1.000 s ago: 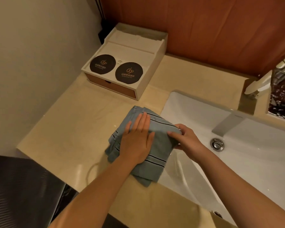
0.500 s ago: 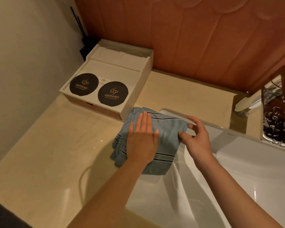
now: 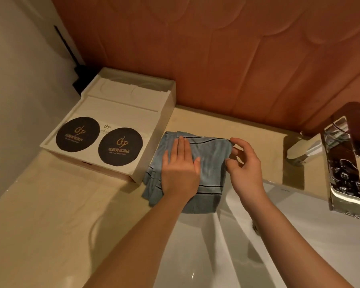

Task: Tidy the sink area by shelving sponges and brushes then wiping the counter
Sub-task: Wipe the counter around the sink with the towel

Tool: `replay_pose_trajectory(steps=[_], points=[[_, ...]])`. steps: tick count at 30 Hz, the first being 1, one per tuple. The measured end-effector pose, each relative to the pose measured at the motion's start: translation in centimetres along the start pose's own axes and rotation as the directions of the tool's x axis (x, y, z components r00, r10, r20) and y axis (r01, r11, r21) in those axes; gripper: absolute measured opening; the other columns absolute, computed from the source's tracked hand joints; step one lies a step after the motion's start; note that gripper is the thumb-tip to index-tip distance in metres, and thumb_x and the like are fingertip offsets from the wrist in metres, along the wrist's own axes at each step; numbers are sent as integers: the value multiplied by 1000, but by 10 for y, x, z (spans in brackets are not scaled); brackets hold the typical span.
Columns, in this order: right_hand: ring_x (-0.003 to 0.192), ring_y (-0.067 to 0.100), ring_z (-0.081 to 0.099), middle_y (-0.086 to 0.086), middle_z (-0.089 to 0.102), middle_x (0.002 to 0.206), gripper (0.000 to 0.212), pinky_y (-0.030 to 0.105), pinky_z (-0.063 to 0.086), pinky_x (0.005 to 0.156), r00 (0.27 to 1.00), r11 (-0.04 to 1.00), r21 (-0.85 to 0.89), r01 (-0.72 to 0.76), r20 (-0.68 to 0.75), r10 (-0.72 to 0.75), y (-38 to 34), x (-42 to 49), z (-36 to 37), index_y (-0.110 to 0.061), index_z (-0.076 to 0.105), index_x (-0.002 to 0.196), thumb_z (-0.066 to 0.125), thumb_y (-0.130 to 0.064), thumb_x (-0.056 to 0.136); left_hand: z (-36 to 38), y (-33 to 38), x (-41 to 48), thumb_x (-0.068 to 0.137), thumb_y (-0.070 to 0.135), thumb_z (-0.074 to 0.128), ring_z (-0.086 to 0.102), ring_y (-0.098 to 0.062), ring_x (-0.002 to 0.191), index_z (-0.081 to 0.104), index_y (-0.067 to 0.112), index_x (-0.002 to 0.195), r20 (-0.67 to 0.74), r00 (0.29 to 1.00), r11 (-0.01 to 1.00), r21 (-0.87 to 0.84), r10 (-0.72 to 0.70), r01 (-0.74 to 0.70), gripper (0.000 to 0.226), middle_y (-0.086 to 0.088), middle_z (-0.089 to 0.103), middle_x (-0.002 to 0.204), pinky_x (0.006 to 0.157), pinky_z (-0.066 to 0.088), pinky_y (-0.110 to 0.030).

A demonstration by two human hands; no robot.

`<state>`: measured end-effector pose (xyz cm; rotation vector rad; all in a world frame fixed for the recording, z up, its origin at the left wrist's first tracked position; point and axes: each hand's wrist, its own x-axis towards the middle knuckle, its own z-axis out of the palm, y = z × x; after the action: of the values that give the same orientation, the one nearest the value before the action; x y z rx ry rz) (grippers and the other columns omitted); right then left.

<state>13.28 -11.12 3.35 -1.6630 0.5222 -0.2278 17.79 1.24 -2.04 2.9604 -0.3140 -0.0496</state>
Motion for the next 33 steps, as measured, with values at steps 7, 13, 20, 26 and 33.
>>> replay_pose_trajectory(steps=[7, 13, 20, 26, 33], points=[[73, 10, 57, 4, 60, 108, 34, 37, 55, 73, 997, 999, -44, -19, -69, 16, 2, 37, 4, -24, 49, 106, 46, 4, 87, 4, 8, 35, 88, 47, -10, -7, -14, 146, -7, 12, 148, 33, 999, 999, -43, 25, -24, 69, -4, -7, 159, 116, -4, -35], [98, 18, 56, -2, 60, 105, 42, 21, 46, 86, 998, 980, -197, 29, -45, -38, 1, 66, 10, -13, 52, 123, 49, 4, 84, -1, 15, 71, 98, 44, 9, -11, -13, 145, -9, 12, 148, 117, 993, 997, -77, 29, -20, 62, -2, -11, 158, 116, -5, -36], [132, 18, 40, 3, 45, 142, 54, 35, 31, 113, 1000, 964, -263, 27, 12, -25, 2, 80, 9, -17, 41, 138, 47, 2, 87, 1, 20, 85, 97, 42, 6, -8, -14, 146, -5, 11, 149, 69, 997, 996, -81, 27, -21, 61, -3, -7, 159, 117, -2, -37], [145, 22, 10, 7, 22, 155, 52, 32, 6, 117, 994, 795, -607, 16, -76, -78, 2, 86, 17, -22, 35, 141, 46, -13, 91, -1, 23, 99, 98, 41, 12, -5, -15, 146, -1, 11, 149, 41, 999, 994, -106, 35, -31, 60, -4, 0, 159, 117, 0, -38], [146, 21, 7, 11, 16, 156, 45, 31, 3, 118, 992, 843, -524, 119, 39, -116, 8, 93, 50, -12, 28, 144, 31, -15, 100, -6, 23, 106, 100, 34, 14, -1, -10, 146, 10, 15, 149, 52, 998, 981, -193, 40, -29, 53, 1, 7, 159, 117, 1, -34]])
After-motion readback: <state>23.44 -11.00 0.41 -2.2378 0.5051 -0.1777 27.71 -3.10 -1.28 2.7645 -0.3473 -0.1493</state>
